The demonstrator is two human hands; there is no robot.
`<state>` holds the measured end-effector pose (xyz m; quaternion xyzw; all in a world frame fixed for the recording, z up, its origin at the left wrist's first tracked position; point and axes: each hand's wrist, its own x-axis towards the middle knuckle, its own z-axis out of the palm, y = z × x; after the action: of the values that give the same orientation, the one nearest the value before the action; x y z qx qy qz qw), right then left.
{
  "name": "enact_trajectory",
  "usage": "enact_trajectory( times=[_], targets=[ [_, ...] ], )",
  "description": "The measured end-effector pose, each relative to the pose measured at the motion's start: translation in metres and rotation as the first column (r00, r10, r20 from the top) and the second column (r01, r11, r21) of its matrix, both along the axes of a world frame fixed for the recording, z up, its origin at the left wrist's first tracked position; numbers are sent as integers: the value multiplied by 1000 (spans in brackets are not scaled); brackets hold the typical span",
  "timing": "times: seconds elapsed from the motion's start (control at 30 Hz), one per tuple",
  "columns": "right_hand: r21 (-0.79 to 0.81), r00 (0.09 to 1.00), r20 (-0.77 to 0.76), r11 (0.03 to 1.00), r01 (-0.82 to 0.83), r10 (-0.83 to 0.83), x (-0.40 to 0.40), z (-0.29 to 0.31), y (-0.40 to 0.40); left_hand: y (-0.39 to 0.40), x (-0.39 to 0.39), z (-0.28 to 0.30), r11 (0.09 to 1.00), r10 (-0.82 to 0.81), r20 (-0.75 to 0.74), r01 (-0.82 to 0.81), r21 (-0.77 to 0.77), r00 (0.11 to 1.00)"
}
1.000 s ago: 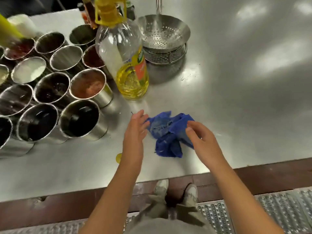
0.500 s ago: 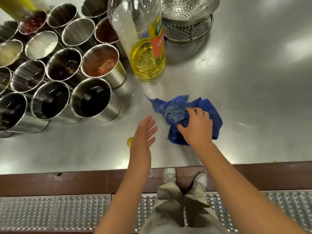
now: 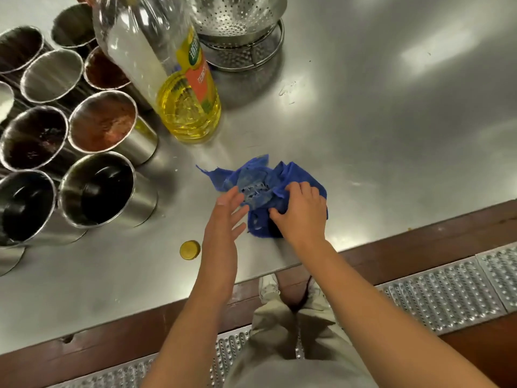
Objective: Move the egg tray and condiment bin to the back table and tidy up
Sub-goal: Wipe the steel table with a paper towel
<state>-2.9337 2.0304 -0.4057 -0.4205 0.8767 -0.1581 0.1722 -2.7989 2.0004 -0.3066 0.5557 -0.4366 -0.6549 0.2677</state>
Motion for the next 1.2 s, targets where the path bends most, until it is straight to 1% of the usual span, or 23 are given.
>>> enact_trajectory(
  times=[0.13,0.23,0.33,0.43,0.57,0.67,0.8,0.97,1.03,1.13,1.2],
  targets=[
    [11,998,32,999,45,-45,-8,1,5,0,-12,-6,996,-87,-17,87,24,996],
    [8,995,35,996,92,-92,-16,-1,19,6,-25,-4,985,-170,-43,171,8,985],
    [31,989,37,989,145,-146,-28,-3,39,16,-41,-2,979,-202,-49,202,-13,978],
    [24,984,37,985,171,-172,-38,-5,58,27,-57,-5,978,-208,-44,208,-6,977],
    [-13,990,23,990,138,-137,-43,-8,73,40,-76,-12,983,-185,-25,185,-4,982],
    [-35,993,39,993,114,-113,-51,-10,82,53,-86,-15,984,-177,-17,176,-38,984],
    [-59,991,40,990,129,-127,-69,-13,102,70,-104,-18,983,-174,-19,173,-57,984],
    [-115,982,33,975,189,-186,-108,-14,144,91,-132,-18,976,-198,-30,194,-98,980],
    [-108,977,22,971,213,-212,-129,-14,160,97,-141,-17,976,-197,-20,194,-103,980],
    [-95,951,8,946,310,-310,-171,-15,188,106,-151,-15,977,-189,-23,186,-105,982],
    [-103,930,28,924,368,-367,-193,-15,199,111,-156,-13,977,-188,-26,184,-112,982]
  ],
)
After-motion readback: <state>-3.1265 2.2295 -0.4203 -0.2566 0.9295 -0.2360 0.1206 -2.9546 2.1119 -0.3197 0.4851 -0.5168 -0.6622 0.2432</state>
